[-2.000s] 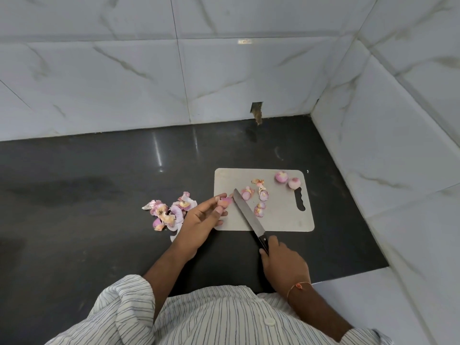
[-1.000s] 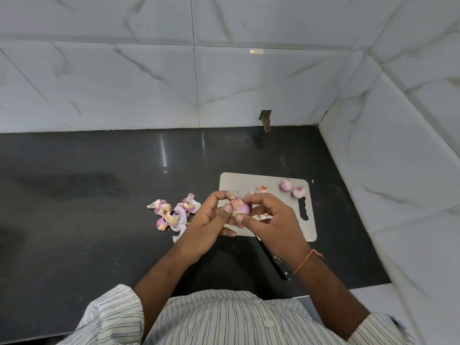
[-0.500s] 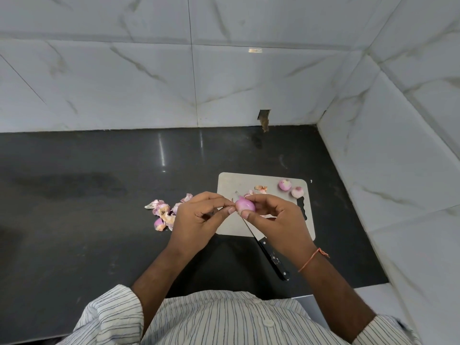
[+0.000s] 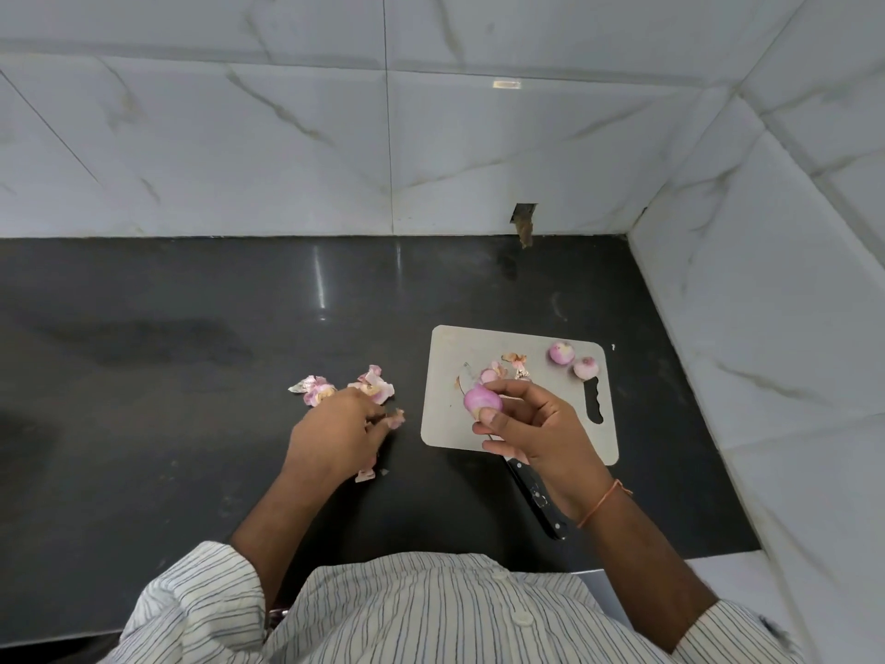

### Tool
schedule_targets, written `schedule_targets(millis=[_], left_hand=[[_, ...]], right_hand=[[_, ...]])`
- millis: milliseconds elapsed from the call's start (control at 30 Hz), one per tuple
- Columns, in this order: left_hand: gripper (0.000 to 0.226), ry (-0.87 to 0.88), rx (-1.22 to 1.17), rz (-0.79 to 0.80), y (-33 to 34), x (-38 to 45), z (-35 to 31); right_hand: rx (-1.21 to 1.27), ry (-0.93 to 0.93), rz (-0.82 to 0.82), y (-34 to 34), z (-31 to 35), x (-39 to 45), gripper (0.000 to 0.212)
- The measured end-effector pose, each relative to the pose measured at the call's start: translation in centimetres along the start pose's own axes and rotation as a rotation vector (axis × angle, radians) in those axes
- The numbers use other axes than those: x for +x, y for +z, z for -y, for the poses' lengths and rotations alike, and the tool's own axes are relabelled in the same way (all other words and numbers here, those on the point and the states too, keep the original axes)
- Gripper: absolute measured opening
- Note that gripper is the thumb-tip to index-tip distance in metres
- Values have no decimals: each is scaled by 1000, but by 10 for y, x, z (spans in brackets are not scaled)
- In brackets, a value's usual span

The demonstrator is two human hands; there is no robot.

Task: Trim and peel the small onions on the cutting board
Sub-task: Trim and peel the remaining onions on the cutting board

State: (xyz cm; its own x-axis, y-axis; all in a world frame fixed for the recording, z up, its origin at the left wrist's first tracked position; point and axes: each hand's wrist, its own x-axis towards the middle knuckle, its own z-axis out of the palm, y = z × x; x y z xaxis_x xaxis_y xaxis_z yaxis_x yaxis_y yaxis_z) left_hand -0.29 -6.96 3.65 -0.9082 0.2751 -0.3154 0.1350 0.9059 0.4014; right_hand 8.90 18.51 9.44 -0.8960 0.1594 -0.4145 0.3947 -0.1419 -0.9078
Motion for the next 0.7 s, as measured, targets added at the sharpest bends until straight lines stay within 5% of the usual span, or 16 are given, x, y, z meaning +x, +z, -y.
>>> schedule_targets(millis=[167,400,700], left_hand=[[55,120,-112,-73,-1,-4,-7],[35,571,-474,-150,-16,-7,-40],[23,579,-627,-148,-15,-5,-42]], right_hand=[[-65,19,17,5,-5,3,29],[33,80,65,10,1,7,31],[224,194,147,8,-2,7,33]])
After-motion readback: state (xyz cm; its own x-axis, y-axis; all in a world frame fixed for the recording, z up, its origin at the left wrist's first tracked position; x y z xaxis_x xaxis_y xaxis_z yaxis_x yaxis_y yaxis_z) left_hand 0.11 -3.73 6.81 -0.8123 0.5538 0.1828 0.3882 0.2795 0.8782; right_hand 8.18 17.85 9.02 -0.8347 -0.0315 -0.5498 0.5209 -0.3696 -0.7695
